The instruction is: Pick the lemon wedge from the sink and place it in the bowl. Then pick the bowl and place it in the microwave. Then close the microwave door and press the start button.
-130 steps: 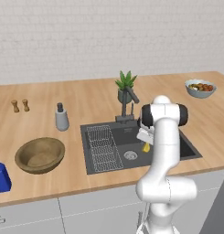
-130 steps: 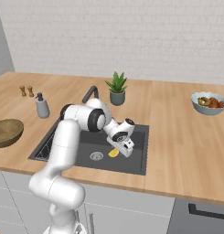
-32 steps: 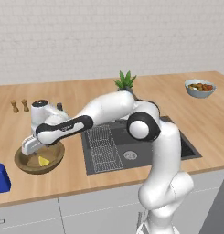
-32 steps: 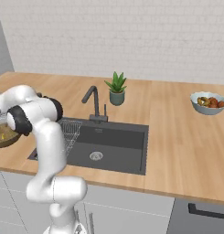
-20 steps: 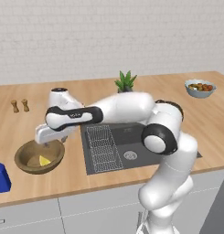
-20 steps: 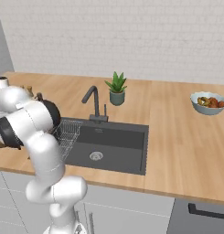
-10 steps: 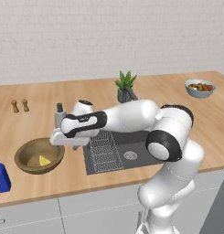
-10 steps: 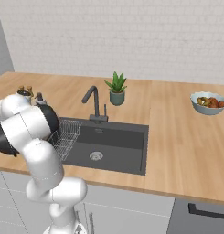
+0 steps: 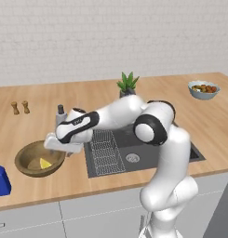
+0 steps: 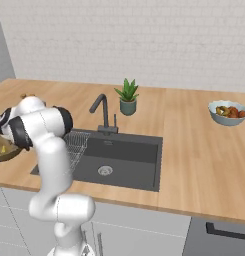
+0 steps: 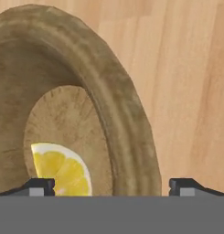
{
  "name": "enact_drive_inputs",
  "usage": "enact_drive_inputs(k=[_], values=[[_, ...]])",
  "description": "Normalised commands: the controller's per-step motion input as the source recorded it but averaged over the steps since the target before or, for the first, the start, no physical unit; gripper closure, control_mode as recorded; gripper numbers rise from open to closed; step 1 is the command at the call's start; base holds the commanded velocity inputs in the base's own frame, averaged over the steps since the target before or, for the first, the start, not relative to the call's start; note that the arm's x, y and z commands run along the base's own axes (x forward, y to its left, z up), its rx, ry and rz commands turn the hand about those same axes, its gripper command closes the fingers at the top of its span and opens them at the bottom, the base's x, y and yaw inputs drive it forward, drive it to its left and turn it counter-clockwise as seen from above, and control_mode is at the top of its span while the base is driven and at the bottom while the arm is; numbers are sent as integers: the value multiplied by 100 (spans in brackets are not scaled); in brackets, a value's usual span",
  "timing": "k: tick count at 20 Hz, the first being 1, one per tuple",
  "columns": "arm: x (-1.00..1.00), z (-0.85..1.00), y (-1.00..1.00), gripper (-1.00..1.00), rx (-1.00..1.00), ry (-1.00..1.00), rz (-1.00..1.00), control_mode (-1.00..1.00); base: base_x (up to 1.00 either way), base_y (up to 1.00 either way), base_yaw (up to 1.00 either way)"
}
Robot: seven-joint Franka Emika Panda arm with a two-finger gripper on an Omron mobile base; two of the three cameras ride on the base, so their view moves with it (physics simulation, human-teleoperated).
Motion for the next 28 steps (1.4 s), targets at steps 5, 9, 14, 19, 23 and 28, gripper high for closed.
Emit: enact_drive_inputs(k=[5,9,14,19,23,28], values=[[3,-48,19,100,0,18,-1,-100,0,0,0],[0,-10,3,100,0,9,0,-100,0,0,0],[-21,15,-25,100,1,2,-1,-100,0,0,0],[-40,88,-55,100,-10,-14,-1,-100,0,0,0],[-52,100,-57,100,-10,-14,0,-100,0,0,0],[-51,100,-49,100,-9,-6,2,-100,0,0,0]])
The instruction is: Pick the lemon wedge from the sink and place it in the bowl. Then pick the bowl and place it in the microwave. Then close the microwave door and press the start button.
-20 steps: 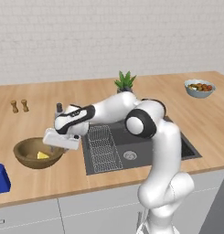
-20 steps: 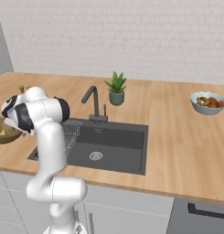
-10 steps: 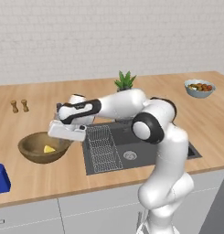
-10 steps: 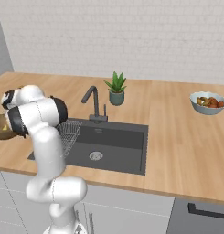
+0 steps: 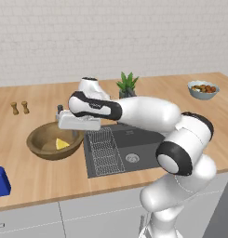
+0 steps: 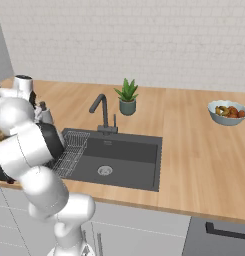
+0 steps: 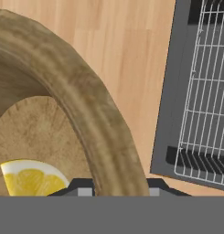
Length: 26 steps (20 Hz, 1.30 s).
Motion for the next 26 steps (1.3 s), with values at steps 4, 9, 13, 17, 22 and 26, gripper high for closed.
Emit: enact_drive_inputs(k=[4,9,13,17,22,26], values=[[-73,100,-48,100,-5,-4,0,-100,0,0,0],[-64,100,-48,100,-1,-5,0,-100,0,0,0],[-45,82,-69,100,-2,-17,-5,-100,0,0,0],[-41,55,-94,100,0,-24,-14,-100,0,0,0],[-26,43,-91,100,0,-19,-17,-100,0,0,0],[-7,20,-81,100,0,-15,-22,-100,0,0,0]])
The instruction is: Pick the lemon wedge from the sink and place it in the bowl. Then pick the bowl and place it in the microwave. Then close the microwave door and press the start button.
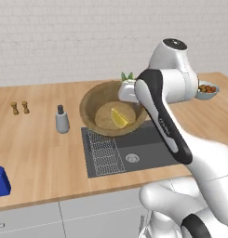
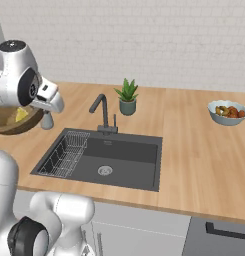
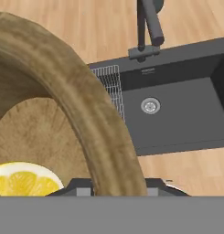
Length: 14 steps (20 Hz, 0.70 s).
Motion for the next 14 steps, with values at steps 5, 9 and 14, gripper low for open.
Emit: enact_drive_inputs(k=[5,9,14], values=[[-12,11,-72,100,9,-2,-36,-100,0,0,0],[-29,19,-42,100,9,0,-38,-100,0,0,0],[-33,7,-12,100,4,2,-37,-100,0,0,0]])
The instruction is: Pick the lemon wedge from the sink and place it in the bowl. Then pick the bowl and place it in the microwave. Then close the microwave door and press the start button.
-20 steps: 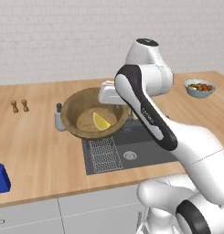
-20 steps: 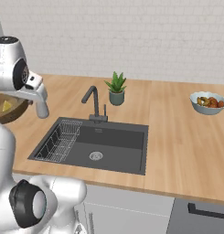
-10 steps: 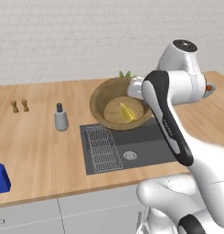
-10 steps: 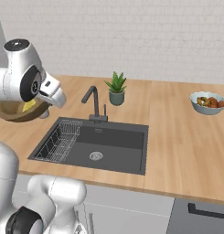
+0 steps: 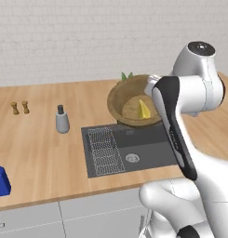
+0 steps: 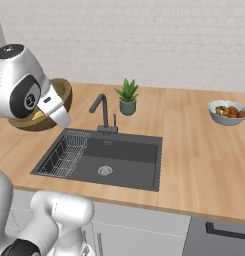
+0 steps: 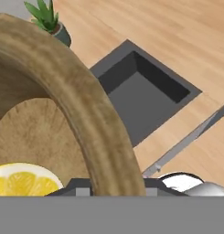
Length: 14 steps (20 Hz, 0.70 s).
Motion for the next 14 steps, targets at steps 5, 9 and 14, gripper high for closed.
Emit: enact_drive_inputs(k=[5,9,14], values=[[-8,0,0,100,1,0,-5,100,-18,-1,-2],[0,0,0,100,0,0,0,100,-89,-38,-14],[0,0,0,100,0,0,0,100,-95,-43,-42]])
